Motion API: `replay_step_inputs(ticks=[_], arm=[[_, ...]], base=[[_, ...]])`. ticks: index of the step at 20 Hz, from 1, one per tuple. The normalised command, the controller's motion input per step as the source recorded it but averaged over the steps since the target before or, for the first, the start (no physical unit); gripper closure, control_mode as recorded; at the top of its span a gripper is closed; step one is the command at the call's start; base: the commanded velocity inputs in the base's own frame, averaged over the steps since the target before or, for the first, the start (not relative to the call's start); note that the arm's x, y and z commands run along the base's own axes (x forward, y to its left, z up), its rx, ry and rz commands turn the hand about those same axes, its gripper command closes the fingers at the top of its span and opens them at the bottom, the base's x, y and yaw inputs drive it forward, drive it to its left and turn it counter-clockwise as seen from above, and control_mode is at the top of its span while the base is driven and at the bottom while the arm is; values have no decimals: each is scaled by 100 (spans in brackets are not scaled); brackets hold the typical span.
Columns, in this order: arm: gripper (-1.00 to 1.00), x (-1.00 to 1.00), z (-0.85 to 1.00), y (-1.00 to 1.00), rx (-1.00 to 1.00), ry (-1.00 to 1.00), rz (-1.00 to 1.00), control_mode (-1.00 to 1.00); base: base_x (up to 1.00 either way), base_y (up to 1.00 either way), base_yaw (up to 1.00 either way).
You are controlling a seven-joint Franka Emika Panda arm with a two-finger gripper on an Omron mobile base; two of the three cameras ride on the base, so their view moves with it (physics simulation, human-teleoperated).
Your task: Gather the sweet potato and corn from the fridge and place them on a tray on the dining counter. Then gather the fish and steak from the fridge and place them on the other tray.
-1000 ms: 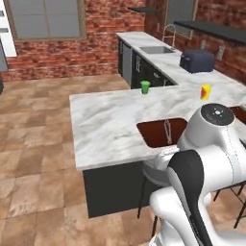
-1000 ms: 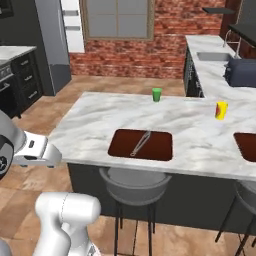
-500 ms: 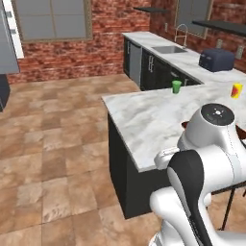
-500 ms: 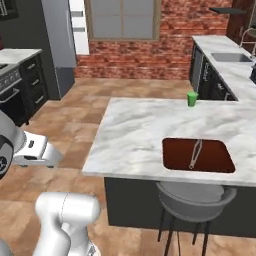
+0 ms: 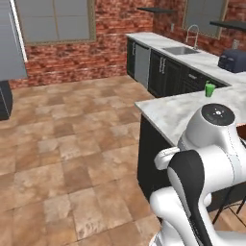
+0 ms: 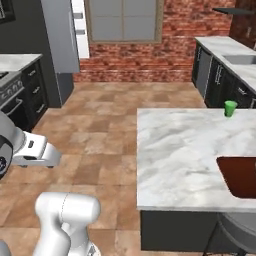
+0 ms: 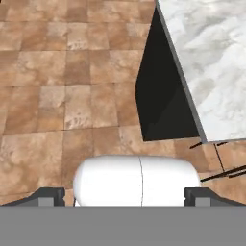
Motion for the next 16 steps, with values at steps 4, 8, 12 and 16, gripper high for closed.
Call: replay_step_inputs(ticks=[4, 8, 12, 16], arm=[[-100, 0, 0, 0, 0, 0, 0, 100], [-100, 0, 0, 0, 0, 0, 0, 100], [-100, 0, 0, 0, 0, 0, 0, 100], [-100, 0, 0, 0, 0, 0, 0, 100]], base=[[93, 100, -23], [100, 100, -23], [100, 82, -24], [100, 32, -13]])
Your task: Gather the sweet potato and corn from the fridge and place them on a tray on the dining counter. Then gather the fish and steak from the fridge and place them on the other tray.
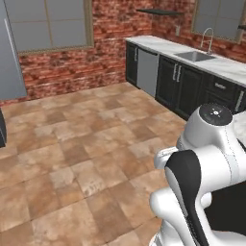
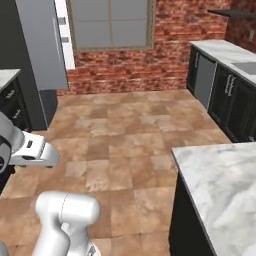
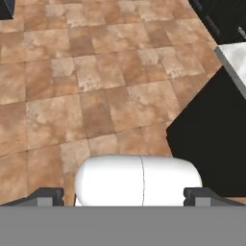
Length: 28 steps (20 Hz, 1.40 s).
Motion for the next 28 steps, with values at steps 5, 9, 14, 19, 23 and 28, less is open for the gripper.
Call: replay_step_inputs(ticks=[5, 9, 14, 19, 23, 28], arm=[[-100, 0, 0, 0, 0, 0, 0, 100], [-100, 0, 0, 0, 0, 0, 0, 100], [-100, 0, 0, 0, 0, 0, 0, 100], [-100, 0, 0, 0, 0, 0, 0, 100], [-100, 0, 0, 0, 0, 0, 0, 100], [-100, 0, 0, 0, 0, 0, 0, 100]], base=[[100, 2, 1], [100, 5, 5], [100, 1, 9], [100, -1, 19], [100, -15, 26], [100, -33, 30]])
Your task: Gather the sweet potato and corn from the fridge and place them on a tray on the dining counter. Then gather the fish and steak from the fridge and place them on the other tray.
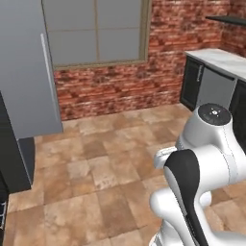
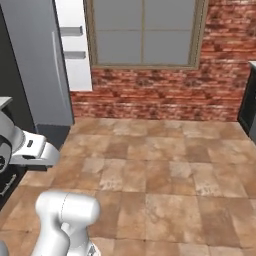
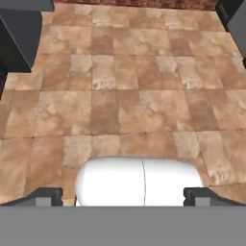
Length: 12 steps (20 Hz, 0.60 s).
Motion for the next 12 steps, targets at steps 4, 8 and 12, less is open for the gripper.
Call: replay_step_inputs(ticks=[4, 8, 12], arm=[[-100, 0, 0, 0, 0, 0, 0, 100], [-100, 0, 0, 0, 0, 0, 0, 100], [-100, 0, 0, 0, 0, 0, 0, 100]], base=[[100, -52, 31], [100, -57, 32], [98, -58, 33]])
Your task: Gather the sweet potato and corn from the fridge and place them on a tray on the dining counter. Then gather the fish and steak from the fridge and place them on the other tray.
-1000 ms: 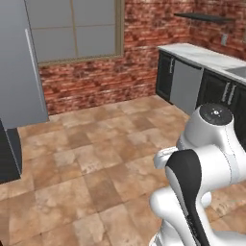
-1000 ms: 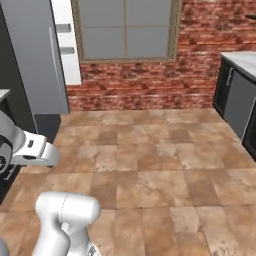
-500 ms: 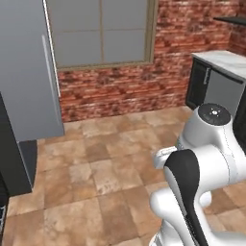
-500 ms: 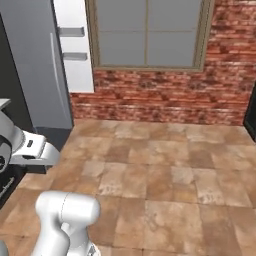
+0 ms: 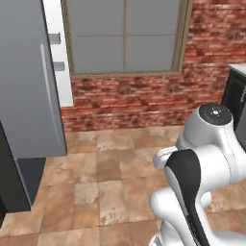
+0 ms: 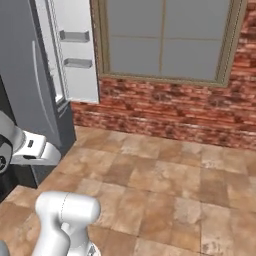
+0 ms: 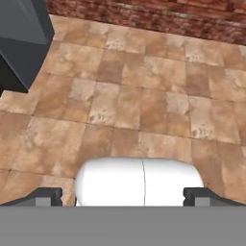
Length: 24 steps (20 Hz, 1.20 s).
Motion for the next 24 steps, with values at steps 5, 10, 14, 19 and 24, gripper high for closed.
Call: replay_step_inputs(ticks=[5, 10, 14, 19, 24], arm=[[-100, 0, 0, 0, 0, 0, 0, 100], [-100, 0, 0, 0, 0, 0, 0, 100], [-100, 0, 0, 0, 0, 0, 0, 100], [-100, 0, 0, 0, 0, 0, 0, 100], [-100, 0, 0, 0, 0, 0, 0, 100]], base=[[96, -53, 36], [87, -50, 39], [75, -49, 42], [35, -56, 44], [25, -57, 45]])
